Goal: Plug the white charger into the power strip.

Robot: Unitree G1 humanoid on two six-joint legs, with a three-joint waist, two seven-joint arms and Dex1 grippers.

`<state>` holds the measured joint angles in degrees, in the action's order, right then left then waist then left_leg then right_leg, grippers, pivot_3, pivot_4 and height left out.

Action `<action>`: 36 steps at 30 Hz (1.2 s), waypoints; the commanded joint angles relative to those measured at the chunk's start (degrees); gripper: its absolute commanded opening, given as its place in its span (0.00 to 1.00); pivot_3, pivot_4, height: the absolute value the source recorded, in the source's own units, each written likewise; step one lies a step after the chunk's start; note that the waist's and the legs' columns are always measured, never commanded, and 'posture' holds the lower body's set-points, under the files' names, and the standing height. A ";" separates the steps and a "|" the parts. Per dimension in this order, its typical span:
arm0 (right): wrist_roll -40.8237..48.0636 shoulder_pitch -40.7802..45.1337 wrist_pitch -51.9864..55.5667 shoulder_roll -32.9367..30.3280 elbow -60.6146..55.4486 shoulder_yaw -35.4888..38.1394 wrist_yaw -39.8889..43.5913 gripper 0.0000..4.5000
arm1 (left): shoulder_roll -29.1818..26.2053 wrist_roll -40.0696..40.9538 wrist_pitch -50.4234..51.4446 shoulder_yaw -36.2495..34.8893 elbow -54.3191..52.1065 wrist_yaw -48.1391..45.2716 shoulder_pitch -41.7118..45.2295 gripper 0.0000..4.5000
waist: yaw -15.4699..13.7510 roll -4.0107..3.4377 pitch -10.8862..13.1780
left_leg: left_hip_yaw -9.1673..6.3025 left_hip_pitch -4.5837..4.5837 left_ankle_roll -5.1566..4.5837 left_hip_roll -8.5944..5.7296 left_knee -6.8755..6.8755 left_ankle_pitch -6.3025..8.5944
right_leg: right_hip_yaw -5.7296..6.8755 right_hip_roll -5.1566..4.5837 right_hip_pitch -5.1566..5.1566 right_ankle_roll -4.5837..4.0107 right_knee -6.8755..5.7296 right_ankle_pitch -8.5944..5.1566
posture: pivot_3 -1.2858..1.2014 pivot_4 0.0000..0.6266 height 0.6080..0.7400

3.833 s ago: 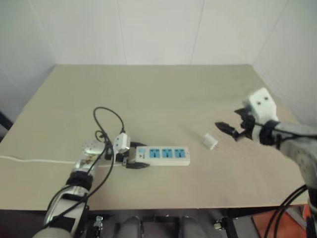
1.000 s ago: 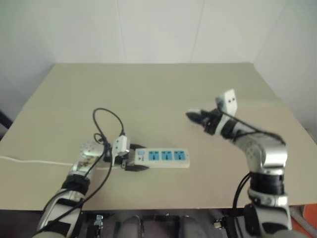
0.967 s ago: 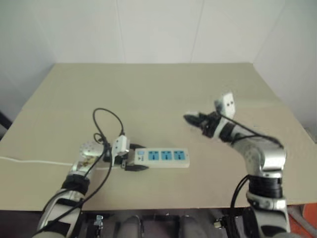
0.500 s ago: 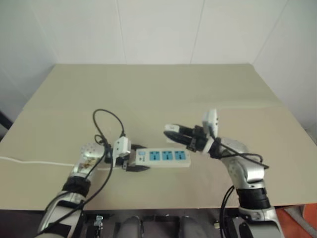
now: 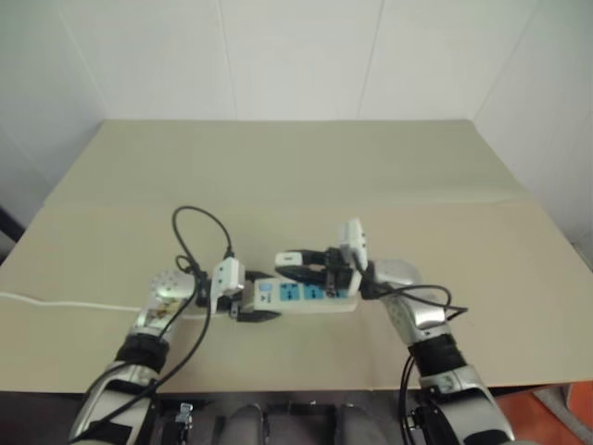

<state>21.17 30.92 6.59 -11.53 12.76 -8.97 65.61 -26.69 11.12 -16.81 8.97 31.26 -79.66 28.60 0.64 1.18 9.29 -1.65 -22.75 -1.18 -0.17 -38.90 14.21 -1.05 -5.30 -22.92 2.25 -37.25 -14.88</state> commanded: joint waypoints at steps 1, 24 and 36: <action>-0.82 1.11 -4.18 0.30 1.80 -0.03 1.07 0.24 | 0.36 -1.34 0.67 2.24 -0.98 -0.52 -1.93 0.74 | 0.00 0.00 0.00 | 0.00 0.00 0.00 0.00 0.00 0.00 | 0.00 0.00 0.00 0.00 0.00 0.00 | 0.52 0.24 1.00; -2.43 0.50 -7.34 1.37 4.90 -1.05 1.09 0.24 | -0.34 -1.12 1.67 2.11 -2.91 -0.67 -3.02 0.74 | 0.11 -0.01 -0.01 | 0.01 0.00 0.00 0.01 0.01 0.00 | -0.01 0.00 -0.05 0.00 -0.05 0.00 | 0.52 0.24 1.00; -3.65 0.25 -8.83 -0.30 7.55 -0.79 1.85 0.24 | -0.39 -1.23 1.52 2.11 -2.66 -0.41 -2.94 0.74 | 0.05 -0.01 -0.01 | 0.00 0.00 0.00 0.01 0.00 0.00 | -0.01 0.00 -0.03 0.00 -0.05 0.00 | 0.52 0.24 1.00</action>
<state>17.97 30.94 -0.98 -10.55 20.11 -10.61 67.33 -26.91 11.15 -15.87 9.32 28.47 -79.42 27.00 0.68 1.16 9.29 -1.64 -22.75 -1.18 -0.16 -38.90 14.21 -1.06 -5.31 -22.95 2.25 -37.30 -14.87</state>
